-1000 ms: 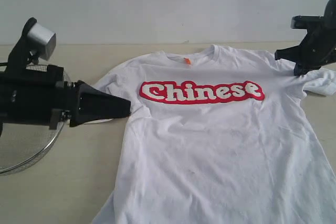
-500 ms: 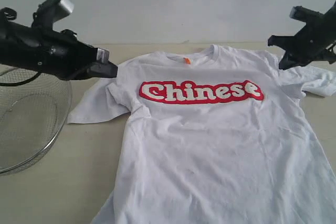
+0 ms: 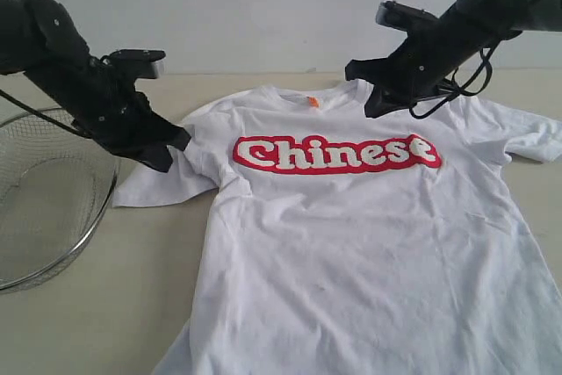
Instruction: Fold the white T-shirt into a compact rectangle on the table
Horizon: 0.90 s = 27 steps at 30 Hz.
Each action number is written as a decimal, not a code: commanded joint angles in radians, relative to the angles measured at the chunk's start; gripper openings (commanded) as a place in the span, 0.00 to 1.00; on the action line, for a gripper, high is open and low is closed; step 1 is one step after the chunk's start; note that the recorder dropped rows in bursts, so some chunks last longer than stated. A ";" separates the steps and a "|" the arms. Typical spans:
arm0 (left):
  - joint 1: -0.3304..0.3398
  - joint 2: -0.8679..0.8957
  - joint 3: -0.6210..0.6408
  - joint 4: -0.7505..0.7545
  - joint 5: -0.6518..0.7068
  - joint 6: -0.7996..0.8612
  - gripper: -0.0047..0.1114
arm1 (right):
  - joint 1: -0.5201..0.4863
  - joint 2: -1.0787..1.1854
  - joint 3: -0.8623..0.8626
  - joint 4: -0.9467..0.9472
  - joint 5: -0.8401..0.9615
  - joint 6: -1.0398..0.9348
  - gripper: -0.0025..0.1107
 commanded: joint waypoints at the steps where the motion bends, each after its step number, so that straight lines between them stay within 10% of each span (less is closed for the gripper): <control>1: -0.033 0.044 -0.040 0.004 -0.003 -0.028 0.08 | 0.001 -0.018 0.005 0.030 0.006 -0.014 0.02; 27: -0.056 0.157 -0.081 0.279 -0.003 -0.236 0.08 | 0.001 -0.018 0.005 0.103 0.036 -0.071 0.02</control>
